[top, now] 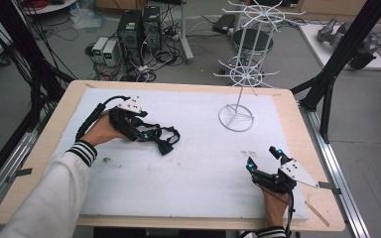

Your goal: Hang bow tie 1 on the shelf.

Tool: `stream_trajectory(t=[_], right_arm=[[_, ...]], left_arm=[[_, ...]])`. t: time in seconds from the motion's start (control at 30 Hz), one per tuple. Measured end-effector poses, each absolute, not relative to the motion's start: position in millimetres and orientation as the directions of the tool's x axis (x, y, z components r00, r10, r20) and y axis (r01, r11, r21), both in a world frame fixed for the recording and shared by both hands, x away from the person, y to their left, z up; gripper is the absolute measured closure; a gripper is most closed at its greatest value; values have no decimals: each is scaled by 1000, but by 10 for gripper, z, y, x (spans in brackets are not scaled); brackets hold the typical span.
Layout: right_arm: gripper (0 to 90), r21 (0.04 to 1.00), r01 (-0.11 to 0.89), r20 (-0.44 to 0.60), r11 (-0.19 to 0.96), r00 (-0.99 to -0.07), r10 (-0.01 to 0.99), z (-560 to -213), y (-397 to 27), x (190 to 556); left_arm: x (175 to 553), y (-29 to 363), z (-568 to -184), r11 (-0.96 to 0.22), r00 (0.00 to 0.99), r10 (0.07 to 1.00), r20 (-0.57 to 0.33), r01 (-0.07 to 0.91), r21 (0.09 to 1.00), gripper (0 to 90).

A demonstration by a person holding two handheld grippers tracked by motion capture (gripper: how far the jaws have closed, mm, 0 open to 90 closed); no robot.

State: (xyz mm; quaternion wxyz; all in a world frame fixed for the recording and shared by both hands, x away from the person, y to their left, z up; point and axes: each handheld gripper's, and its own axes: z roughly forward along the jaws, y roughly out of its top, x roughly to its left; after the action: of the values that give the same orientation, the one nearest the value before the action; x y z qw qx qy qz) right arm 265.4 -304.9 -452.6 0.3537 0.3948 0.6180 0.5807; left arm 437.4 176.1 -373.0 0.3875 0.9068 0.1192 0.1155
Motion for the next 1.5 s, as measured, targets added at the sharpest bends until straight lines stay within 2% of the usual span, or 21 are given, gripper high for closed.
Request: stream_trajectory(t=[0.3,0.5,0.73,0.87,0.97,1.13,1.5], right_arm=[[105,997,74,16,18,-439,898,-4528,-3053,2655],[105,997,74,18,16,-437,899,-4529,-3052,2652],[105,997,75,21,13,-437,899,-4529,-3051,2650],[105,997,76,22,12,-437,899,-4528,-3051,2649],[105,997,74,20,13,-439,898,-4530,-3053,2650],[105,997,70,19,13,-436,900,-4529,-3058,2652],[105,997,79,29,7,-437,899,-4530,-3054,2645]], left_arm=[[4453,1659,-3794,-718,967,235,99,104,688,161],[4522,1600,-3875,-784,975,188,114,79,616,164],[4563,1539,-3997,-817,984,147,105,61,573,193],[4588,1491,-4042,-837,983,147,107,66,544,197],[4598,1449,-4071,-850,986,133,102,60,524,233],[4590,1406,-4107,-872,985,113,132,35,488,260],[4608,1407,-4149,-888,985,106,139,31,459,314]])
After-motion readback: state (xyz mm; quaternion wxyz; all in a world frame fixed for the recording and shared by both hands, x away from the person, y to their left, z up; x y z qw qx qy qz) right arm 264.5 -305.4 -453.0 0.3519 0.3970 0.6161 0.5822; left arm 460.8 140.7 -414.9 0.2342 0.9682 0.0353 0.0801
